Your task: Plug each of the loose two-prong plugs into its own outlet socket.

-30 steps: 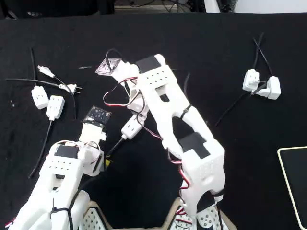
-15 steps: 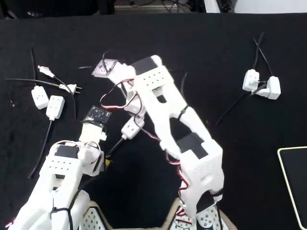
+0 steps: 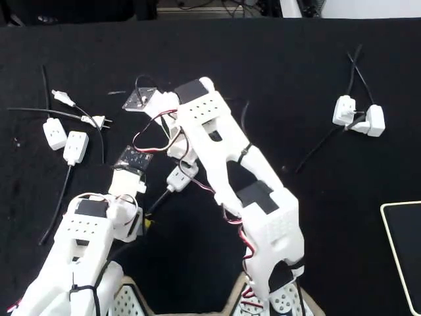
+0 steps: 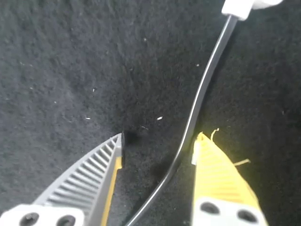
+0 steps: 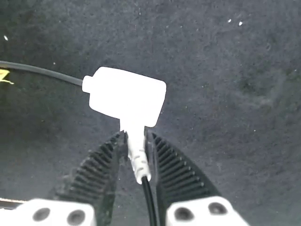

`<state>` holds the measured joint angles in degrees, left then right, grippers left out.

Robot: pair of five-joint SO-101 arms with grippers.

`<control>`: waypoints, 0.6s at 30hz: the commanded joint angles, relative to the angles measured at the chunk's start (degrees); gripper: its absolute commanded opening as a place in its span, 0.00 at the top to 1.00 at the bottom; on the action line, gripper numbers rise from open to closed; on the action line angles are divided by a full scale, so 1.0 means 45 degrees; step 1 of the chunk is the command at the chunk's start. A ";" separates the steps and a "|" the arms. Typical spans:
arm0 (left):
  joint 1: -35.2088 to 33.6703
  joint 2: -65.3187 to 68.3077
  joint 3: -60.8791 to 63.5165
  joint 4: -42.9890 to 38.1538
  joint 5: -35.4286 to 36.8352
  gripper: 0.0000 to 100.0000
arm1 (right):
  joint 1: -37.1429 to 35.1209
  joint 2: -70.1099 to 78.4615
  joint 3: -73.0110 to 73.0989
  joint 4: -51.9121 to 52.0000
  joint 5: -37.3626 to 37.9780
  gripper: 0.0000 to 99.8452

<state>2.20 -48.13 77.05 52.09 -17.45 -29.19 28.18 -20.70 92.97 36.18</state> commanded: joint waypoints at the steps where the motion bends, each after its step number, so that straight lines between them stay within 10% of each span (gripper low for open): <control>1: -0.0068 -0.0117 -0.0049 -0.0078 0.0117 0.75 | 0.0078 -0.0869 -0.0733 0.0098 -0.0059 0.99; 18: 0.1358 0.0039 -0.0518 -0.2676 0.1074 0.75 | 0.1172 -0.0576 -0.0889 -0.0234 0.0313 0.99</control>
<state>5.98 -48.04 77.05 42.33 -13.49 -24.88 28.26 -21.32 92.97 37.05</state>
